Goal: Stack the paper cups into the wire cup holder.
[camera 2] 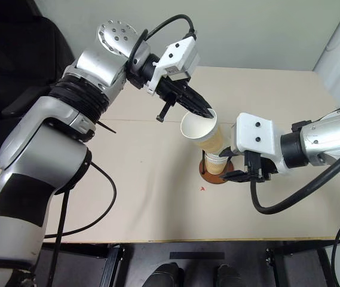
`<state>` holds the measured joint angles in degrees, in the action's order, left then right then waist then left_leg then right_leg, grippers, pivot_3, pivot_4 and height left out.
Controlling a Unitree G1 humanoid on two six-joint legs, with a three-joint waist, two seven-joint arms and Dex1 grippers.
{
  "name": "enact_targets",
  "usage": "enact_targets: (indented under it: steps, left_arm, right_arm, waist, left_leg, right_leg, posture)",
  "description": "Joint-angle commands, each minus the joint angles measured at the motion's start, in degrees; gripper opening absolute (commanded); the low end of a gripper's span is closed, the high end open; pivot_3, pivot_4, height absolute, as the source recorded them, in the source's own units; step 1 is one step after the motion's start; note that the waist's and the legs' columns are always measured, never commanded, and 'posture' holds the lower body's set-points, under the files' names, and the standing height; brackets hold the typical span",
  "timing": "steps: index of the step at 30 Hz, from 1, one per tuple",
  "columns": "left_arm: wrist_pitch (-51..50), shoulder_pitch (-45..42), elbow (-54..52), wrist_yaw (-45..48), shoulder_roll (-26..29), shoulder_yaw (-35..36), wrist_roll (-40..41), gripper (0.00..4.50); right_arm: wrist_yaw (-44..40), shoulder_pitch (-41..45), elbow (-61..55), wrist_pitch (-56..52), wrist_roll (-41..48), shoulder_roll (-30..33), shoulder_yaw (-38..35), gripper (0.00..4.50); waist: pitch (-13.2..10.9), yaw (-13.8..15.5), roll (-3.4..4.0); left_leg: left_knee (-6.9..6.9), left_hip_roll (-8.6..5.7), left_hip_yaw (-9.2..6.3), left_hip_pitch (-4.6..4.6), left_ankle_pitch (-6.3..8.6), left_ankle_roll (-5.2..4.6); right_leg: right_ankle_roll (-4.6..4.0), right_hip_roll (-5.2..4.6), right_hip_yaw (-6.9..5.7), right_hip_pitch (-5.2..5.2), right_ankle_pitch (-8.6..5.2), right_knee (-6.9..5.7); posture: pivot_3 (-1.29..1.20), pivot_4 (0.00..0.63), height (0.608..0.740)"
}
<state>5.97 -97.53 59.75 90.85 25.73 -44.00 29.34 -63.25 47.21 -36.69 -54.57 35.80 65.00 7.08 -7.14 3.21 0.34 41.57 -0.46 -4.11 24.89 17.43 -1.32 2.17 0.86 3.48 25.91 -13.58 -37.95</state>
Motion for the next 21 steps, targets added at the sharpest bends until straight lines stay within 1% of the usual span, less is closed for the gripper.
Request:
enact_targets:
  steps: [1,11,21]
  left_arm:
    - [1.2,-2.2,1.0,1.7,-1.1,2.1,-0.9,0.01]
    - [2.7,-3.2,3.9,1.7,-4.2,5.9,-4.4,0.01]
    - [4.4,-2.5,5.4,1.7,-5.6,6.9,-7.7,0.01]
  right_arm:
    - [0.7,0.4,-1.5,-0.3,0.6,0.5,-2.4,2.3]
    - [1.8,-0.2,-2.8,-1.5,1.8,0.8,-3.7,2.3]
    - [2.9,-0.6,-3.7,-2.9,2.7,0.6,-4.4,2.3]
  waist:
    - [0.0,0.0,0.0]
    - [0.0,0.1,0.0]
    - [0.0,0.1,0.0]
  left_leg:
    - [0.02,0.02,-0.03,0.01,0.0,0.0]
    - [0.03,0.0,0.02,0.02,0.0,0.0]
    - [0.06,0.0,0.03,0.02,0.01,-0.01]
  right_leg:
    - [0.0,-0.03,0.02,0.0,0.0,0.0]
    - [0.02,0.0,0.03,0.01,0.01,0.0]
    - [0.03,0.01,0.04,0.0,0.01,-0.01]
  posture:
    - [0.0,0.15,0.74]
    - [0.0,0.15,0.74]
    - [0.0,0.15,0.74]
